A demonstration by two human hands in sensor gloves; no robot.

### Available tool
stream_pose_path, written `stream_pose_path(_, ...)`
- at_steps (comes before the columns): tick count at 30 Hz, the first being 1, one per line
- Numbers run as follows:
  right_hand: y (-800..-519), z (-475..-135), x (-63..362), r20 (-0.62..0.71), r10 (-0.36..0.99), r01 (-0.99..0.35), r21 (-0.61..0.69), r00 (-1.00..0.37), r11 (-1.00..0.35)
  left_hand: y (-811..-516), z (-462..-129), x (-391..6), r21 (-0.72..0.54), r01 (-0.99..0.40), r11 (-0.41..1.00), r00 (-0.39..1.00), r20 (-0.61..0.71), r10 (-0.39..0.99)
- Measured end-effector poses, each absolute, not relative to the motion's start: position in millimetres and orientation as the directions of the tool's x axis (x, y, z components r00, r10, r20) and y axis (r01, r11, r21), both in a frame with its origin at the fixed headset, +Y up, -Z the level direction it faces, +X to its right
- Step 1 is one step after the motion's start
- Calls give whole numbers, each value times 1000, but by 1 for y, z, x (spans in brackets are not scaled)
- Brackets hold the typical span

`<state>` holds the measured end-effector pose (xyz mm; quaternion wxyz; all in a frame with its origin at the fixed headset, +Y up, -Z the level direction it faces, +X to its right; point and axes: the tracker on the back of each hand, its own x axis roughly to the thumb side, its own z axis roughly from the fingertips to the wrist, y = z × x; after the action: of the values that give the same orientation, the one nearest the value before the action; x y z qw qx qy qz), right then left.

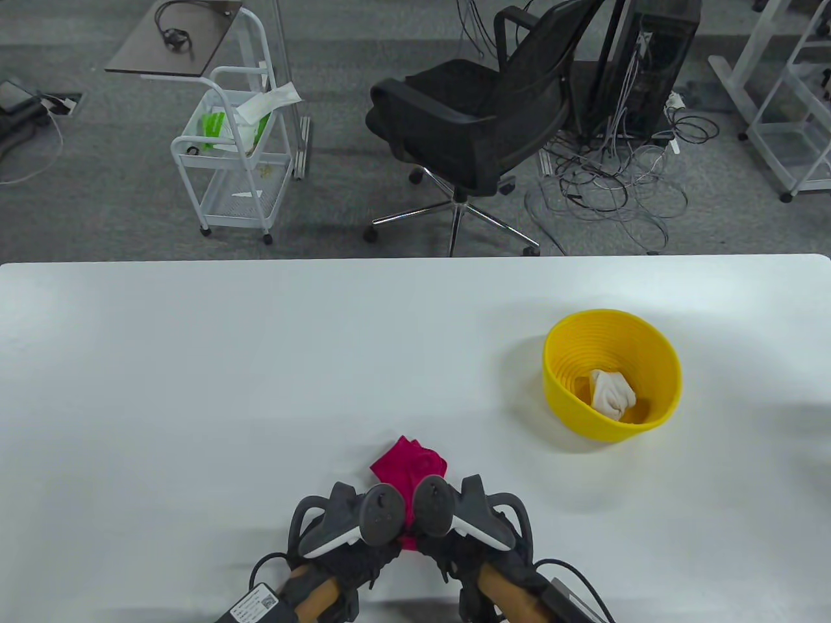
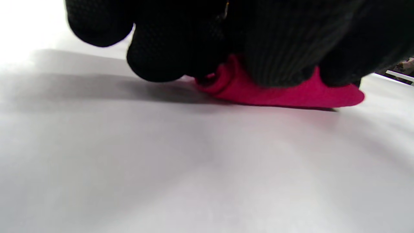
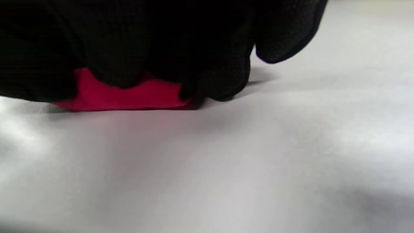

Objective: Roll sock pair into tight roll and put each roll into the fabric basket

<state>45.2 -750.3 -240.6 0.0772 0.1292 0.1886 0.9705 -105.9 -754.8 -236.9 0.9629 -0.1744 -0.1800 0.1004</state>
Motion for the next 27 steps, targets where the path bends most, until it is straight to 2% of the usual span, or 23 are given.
stream_pose_path(4,-731,-238,54,258,227,-147,295,-939,-944,-758,-240,-110,-415,-184,891,910,271,314)
stream_pose_path(6,-727,-234,53,285,264,-168,321,-921,-932,-758,-240,-110,-415,-189,890,910,267,318)
stream_pose_path(8,-728,-231,50,301,264,-148,360,-916,-921,-759,-241,-110,-414,-191,890,910,265,318)
stream_pose_path(11,-734,-228,41,333,161,-37,348,-929,-937,-759,-240,-111,-414,-200,888,911,255,325)
stream_pose_path(13,-737,-228,39,334,132,-12,340,-933,-940,-759,-240,-111,-414,-203,888,912,251,325)
stream_pose_path(19,-746,-230,39,304,88,23,344,-949,-939,-756,-240,-115,-406,-229,885,912,228,341)
stream_pose_path(24,-750,-230,38,298,55,47,325,-953,-945,-743,-238,-121,-333,-272,903,904,233,358)
stream_pose_path(27,-753,-229,36,296,42,58,321,-954,-945,-745,-236,-119,-375,-258,890,897,250,365)
